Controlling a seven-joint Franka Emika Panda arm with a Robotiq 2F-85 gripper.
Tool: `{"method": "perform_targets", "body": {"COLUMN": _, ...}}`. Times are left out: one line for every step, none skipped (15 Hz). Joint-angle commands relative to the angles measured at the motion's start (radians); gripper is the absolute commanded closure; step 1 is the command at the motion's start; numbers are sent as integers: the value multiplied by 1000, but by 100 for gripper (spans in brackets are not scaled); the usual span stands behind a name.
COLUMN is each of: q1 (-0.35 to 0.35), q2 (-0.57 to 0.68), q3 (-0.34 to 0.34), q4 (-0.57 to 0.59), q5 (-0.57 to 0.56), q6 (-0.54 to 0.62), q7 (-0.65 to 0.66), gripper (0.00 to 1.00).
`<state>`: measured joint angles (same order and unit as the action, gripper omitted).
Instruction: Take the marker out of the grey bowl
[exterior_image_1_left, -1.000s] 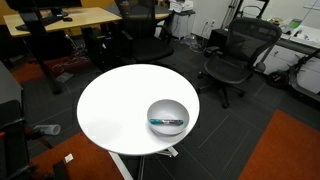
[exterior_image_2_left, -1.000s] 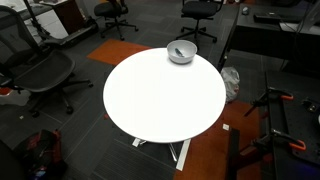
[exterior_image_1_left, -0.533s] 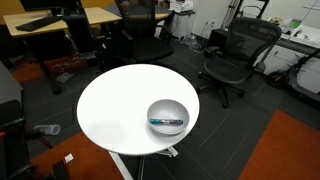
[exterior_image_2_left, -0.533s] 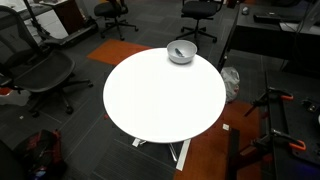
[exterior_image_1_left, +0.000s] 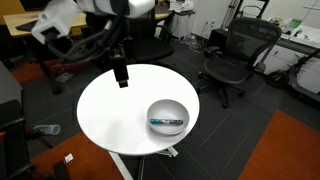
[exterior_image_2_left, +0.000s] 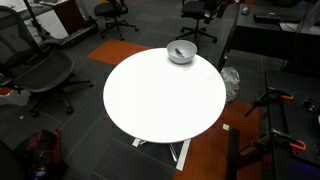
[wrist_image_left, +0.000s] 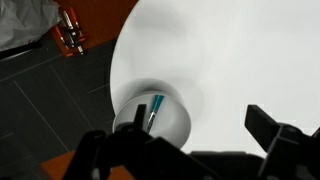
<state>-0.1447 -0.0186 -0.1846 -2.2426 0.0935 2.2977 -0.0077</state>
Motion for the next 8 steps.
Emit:
{"method": "perform_targets", "body": {"q1": -21, "q2": 113, "q3": -2, "q4": 83, "q5": 75, "q6": 42, "q7": 0, "gripper": 0}}
{"method": "perform_targets", "body": {"q1": -28, "q2": 136, "q3": -1, "q4": 98, "q5": 93, "q6": 54, "q7": -3, "gripper": 0}}
{"method": "perform_targets", "body": {"q1": -35, "q2": 162, "q3": 0, "q4": 116, "q5": 111, "q6": 61, "q7": -5, "gripper": 0}}
{"method": "perform_targets", "body": {"q1": -42, "q2": 185, "q3": 2, "q4": 132, "q5": 126, "q6": 67, "q7": -5, "gripper": 0}}
{"method": "perform_targets", "body": {"q1": -49, "q2": 208, "q3": 3, "q4": 149, "q5": 141, "q6": 71, "q7": -9, "gripper": 0}}
{"method": "perform_targets", "body": {"q1": -57, "q2": 234, "q3": 6, "q4": 169, "q5": 159, "q6": 69, "q7": -18, "gripper": 0}}
{"method": "perform_targets", "body": {"q1": -63, "q2": 256, "q3": 8, "q4": 186, "q5": 168, "q6": 69, "q7": -18, "gripper": 0}}
{"method": "perform_targets", "body": {"q1": -70, "q2": 281, "q3": 10, "q4": 206, "q5": 181, "q6": 71, "q7": -22, "gripper": 0}}
